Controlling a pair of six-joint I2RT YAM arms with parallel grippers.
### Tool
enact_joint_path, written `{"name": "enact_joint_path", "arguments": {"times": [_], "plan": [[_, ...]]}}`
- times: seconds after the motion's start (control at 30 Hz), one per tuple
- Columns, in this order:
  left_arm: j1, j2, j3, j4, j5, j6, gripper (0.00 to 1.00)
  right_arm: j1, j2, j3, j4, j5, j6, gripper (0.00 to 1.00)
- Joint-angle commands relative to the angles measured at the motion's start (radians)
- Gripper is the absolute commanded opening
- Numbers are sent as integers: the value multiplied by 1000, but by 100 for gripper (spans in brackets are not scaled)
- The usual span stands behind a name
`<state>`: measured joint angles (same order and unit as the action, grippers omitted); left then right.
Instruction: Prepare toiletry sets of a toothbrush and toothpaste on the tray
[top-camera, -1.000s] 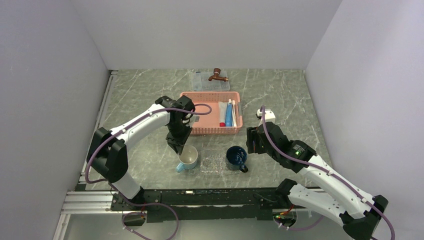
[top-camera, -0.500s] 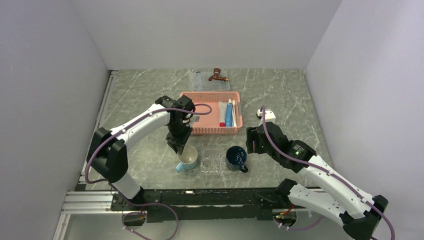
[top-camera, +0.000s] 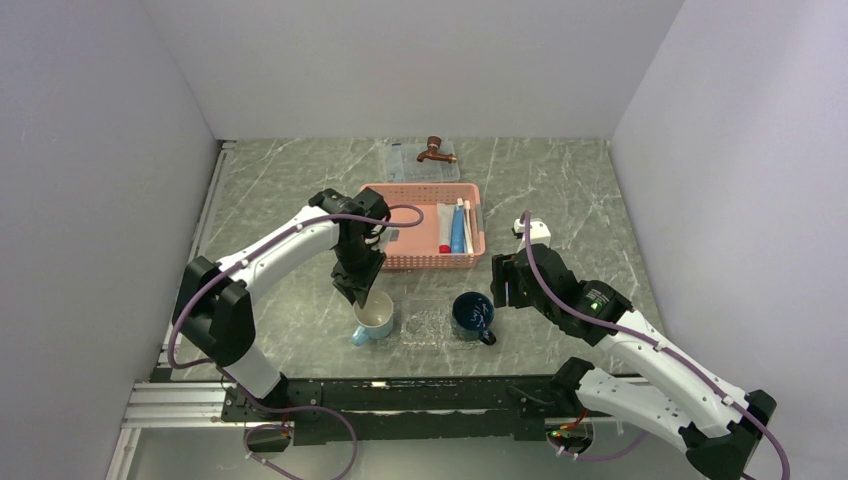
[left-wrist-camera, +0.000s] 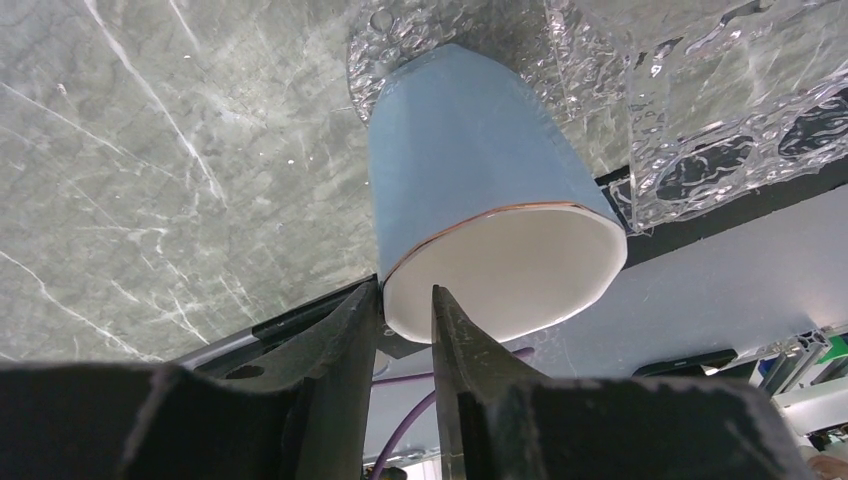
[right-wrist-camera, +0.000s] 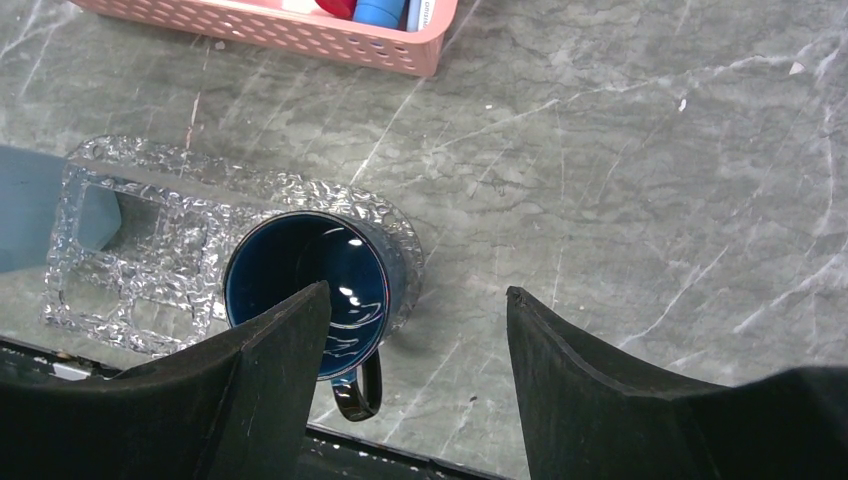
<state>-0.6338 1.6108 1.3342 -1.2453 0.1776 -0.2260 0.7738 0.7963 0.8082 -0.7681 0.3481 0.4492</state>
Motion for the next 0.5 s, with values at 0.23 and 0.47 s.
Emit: {"name": "enact_joint_path", "arguments": {"times": [0.23, 0.47], "plan": [[-7, -39, 93, -55, -130, -15, 33, -2, -13, 49, 17, -6, 10, 69], [-7, -81, 148, -53, -142, -19, 34, -1, 7, 85, 16, -2, 2, 70]]}}
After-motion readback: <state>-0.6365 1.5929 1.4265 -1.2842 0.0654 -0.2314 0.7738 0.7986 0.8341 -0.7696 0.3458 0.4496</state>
